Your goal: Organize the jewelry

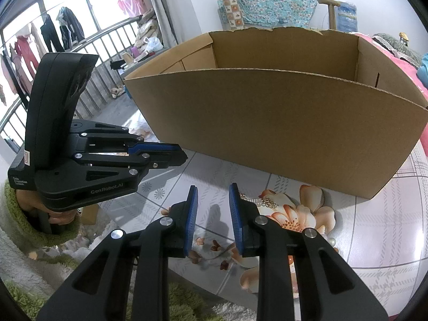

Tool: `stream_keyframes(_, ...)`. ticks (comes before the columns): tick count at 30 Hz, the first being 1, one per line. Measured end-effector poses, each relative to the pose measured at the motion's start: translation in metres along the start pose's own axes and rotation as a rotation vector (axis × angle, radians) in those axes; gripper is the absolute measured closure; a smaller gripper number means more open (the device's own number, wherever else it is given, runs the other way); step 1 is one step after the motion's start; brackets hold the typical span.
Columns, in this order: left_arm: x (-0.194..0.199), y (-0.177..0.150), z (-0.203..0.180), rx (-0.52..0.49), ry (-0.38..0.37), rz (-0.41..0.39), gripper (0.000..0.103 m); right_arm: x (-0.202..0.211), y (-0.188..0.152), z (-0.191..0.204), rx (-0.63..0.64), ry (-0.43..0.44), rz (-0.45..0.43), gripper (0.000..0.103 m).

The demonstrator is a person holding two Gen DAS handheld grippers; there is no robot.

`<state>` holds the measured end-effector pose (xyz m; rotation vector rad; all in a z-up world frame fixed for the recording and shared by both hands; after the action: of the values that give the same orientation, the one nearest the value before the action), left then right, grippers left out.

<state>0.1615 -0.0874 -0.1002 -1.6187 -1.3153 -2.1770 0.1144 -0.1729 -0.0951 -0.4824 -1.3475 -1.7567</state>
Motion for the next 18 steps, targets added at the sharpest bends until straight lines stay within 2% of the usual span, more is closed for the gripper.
stream_keyframes(18, -0.0014, 0.0001, -0.0013, -0.002, 0.000, 0.001, 0.095, 0.0001, 0.0000, -0.0006, 0.000, 0.000, -0.001, 0.079)
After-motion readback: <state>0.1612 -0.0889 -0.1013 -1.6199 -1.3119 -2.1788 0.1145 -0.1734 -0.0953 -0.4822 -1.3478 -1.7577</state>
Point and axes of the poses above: each gripper's, at about its wrist camera, not at the fingertips, and x roughly against the way its jaws point, z to its left, y to its top, the point moved 9 cm from there along -x, roughly the way its jaws point, and after that the axes turned 10 degrees about -x, right-handed, at the moved point
